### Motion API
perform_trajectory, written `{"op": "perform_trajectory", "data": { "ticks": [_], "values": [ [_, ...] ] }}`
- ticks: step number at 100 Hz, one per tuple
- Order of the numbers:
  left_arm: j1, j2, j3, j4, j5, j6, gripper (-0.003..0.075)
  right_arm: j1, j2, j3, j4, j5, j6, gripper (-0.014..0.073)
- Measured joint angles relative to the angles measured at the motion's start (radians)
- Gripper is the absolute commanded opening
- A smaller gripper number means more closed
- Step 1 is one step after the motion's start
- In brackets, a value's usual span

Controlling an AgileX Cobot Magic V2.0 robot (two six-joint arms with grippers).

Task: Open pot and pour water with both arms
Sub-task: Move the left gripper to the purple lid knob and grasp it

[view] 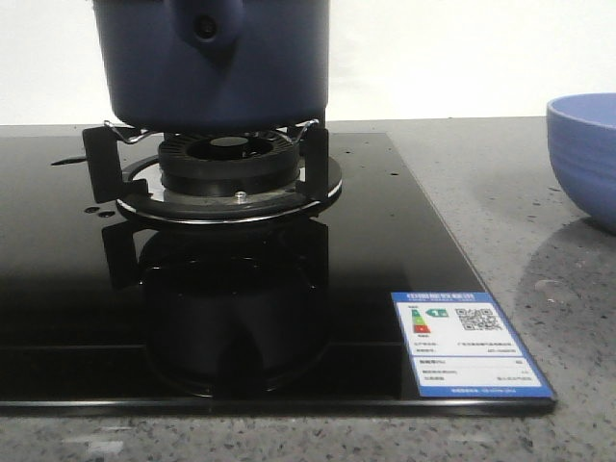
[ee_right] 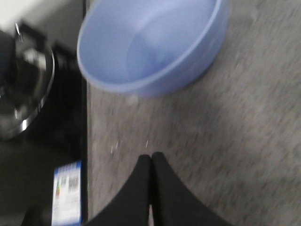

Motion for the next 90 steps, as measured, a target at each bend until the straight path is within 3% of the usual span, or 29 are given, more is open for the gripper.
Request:
{"op": "perform_trajectory", "data": {
  "ticks": [15, 36, 51, 58, 67, 78, 84, 90],
  "values": [
    [-0.148, 0.131, -0.084, -0.18, 0.13, 0.264, -0.002, 0.006, 0.13, -0.055, 0.255, 0.158, -0.215, -0.0064],
    [-0.264, 0.245, -0.114, -0.567, 0.174, 0.705, -0.002, 0.01, 0.213, -0.062, 0.685, 0.184, -0.716, -0.0063],
    [-0.269, 0.293, -0.123, -0.735, 0.164, 0.917, 0.0001, 0.01, 0.213, -0.074, 0.787, 0.09, -0.929, -0.006],
    [-0.269, 0.309, -0.135, -0.754, 0.153, 0.963, 0.0092, 0.01, 0.213, -0.084, 0.796, 0.062, -1.008, -0.0051],
    [-0.269, 0.324, -0.146, -0.762, 0.122, 1.001, 0.0256, 0.01, 0.213, -0.099, 0.804, 0.041, -1.09, 0.0049],
    [-0.269, 0.334, -0.163, -0.769, 0.034, 1.017, 0.0427, 0.01, 0.213, -0.11, 0.808, 0.012, -1.125, 0.03],
    [-0.269, 0.339, -0.178, -0.771, -0.037, 1.028, 0.0463, 0.01, 0.213, -0.114, 0.811, -0.008, -1.132, 0.0435],
    [-0.269, 0.348, -0.194, -0.778, -0.102, 1.054, 0.0465, 0.01, 0.213, -0.115, 0.815, -0.022, -1.137, 0.0514]
  ]
}}
